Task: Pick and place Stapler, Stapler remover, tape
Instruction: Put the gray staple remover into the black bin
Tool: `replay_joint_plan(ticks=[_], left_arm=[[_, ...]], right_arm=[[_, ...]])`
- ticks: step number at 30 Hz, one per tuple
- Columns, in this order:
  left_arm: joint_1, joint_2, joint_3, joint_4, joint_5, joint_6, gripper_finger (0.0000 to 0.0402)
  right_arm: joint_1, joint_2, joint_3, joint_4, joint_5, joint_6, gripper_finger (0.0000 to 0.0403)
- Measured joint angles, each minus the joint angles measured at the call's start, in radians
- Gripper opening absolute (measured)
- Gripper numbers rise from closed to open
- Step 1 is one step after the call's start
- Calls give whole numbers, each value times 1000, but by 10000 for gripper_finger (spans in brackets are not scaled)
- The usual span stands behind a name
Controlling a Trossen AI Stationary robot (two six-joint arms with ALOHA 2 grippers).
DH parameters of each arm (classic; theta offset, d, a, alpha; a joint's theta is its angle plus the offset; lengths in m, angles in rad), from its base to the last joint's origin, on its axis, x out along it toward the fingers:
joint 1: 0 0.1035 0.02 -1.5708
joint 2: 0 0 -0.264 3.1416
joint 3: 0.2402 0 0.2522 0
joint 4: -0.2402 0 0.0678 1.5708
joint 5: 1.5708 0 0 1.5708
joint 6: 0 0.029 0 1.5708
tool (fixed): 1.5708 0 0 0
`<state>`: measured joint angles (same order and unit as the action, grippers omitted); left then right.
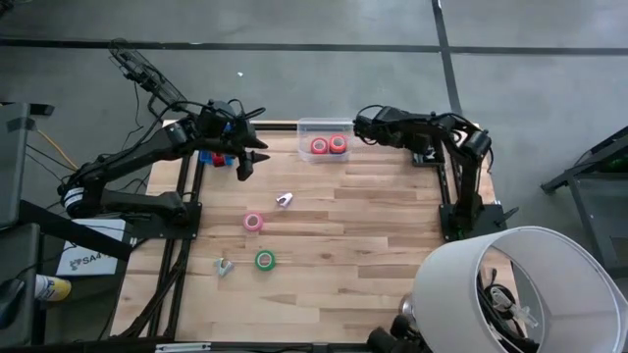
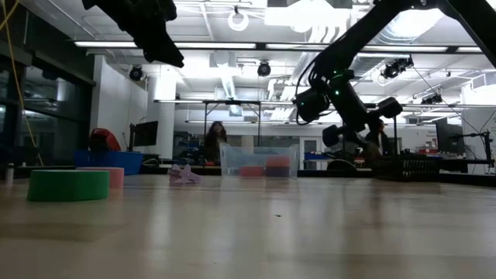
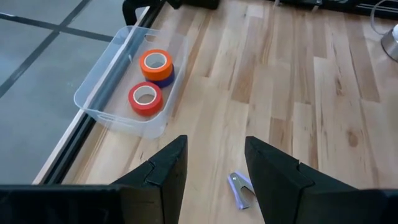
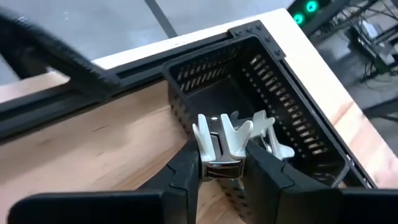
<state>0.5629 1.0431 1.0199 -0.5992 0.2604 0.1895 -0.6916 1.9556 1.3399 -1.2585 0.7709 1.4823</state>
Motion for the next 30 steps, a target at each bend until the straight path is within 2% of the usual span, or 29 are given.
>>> replay_joint_plan(ticks=[5, 10, 24, 30], left_arm=[[0, 0, 0, -7, 0, 0, 159], [0, 0, 0, -12, 0, -1, 159], [0, 0, 0, -10, 1, 1, 159], [0, 0, 0, -10, 1, 9, 159]], right_arm=[[-34, -2, 3, -12, -9, 61, 83], [-27, -3, 2, 3, 0, 27, 83], [-34, -63, -2, 17, 67, 64, 83], [-100, -63, -3, 33, 14, 64, 83]])
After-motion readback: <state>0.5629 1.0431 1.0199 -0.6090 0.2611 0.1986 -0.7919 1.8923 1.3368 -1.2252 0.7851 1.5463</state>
